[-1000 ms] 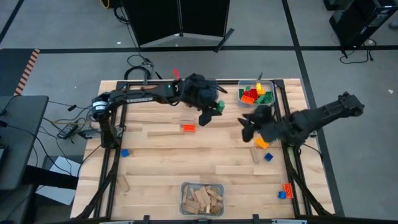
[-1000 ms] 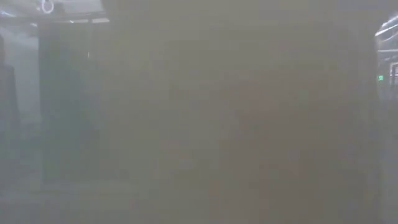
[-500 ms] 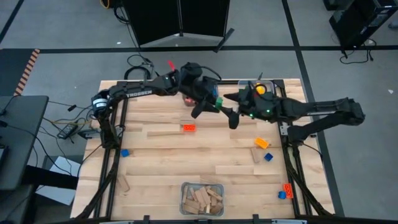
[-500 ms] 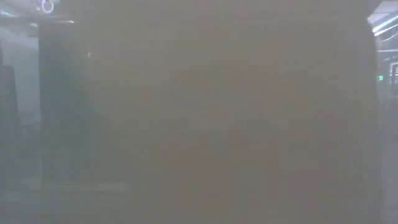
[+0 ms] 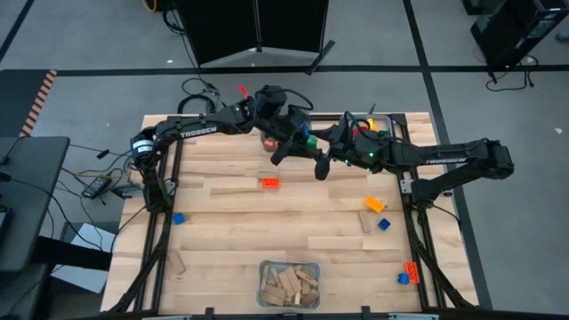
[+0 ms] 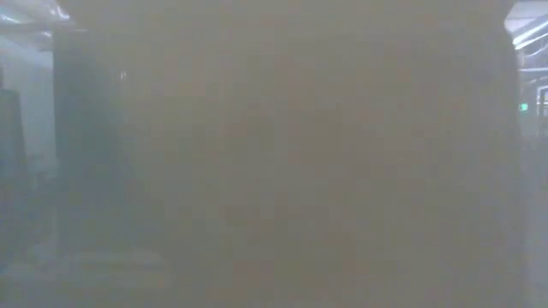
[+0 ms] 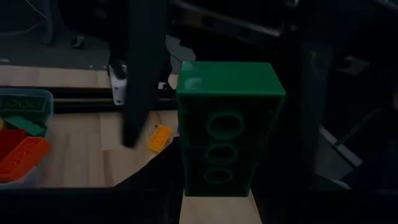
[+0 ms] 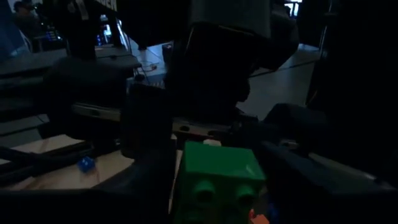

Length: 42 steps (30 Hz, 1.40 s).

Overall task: Sort blocks by size
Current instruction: Put the large green game piece into the transparent bin

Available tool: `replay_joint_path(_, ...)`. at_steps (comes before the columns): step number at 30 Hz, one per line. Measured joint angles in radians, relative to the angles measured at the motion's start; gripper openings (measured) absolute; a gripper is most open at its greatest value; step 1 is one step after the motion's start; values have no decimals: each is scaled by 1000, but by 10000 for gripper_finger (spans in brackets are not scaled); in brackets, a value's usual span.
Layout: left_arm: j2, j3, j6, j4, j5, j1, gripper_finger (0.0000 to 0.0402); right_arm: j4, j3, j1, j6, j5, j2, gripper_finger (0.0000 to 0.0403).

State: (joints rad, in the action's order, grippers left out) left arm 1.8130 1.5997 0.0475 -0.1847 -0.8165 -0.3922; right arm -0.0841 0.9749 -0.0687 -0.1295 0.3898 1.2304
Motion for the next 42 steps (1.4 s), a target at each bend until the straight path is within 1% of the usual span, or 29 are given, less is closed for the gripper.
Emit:
replay_joint_path(4, 0, 0, 2, 34, 1, -5, 157, -8, 0, -6, -19, -12, 4, 175)
replay_joint_path(6, 0, 0, 13, 43, 1, -6, 157, -14, 2, -12, -28, -27, 6, 155)
replay_joint_path(12, 0, -1, 1, 57, 9, -6, 160, -13, 2, -31, -43, -49, 3, 155)
replay_joint_path(16, 0, -1, -7, 58, 27, -6, 169, -19, 1, -32, -36, -47, 3, 155)
replay_joint_path(19, 0, -1, -31, 59, 66, -12, 183, -19, 1, -33, -28, -43, 4, 155)
replay_joint_path(23, 0, -1, -36, 62, 72, -29, 211, -24, 2, -34, -28, -30, 6, 155)
replay_joint_path(27, 0, 0, -33, 69, 72, -52, 233, -11, 17, -39, -19, 16, 7, 155)
replay_joint_path(32, -2, 1, -41, 63, 90, -80, 240, -12, 44, -84, -13, 74, -3, 155)
replay_joint_path(37, -2, 1, -106, 32, 87, -121, 241, 97, 59, -164, -51, 119, -16, 155)
replay_joint_path(39, -2, 1, -111, -11, 88, -141, 241, 190, 72, -212, -117, 122, -19, 155)
replay_joint_path(42, -2, 1, -108, -68, 89, -160, 241, 348, 81, -300, -269, 122, -20, 155)
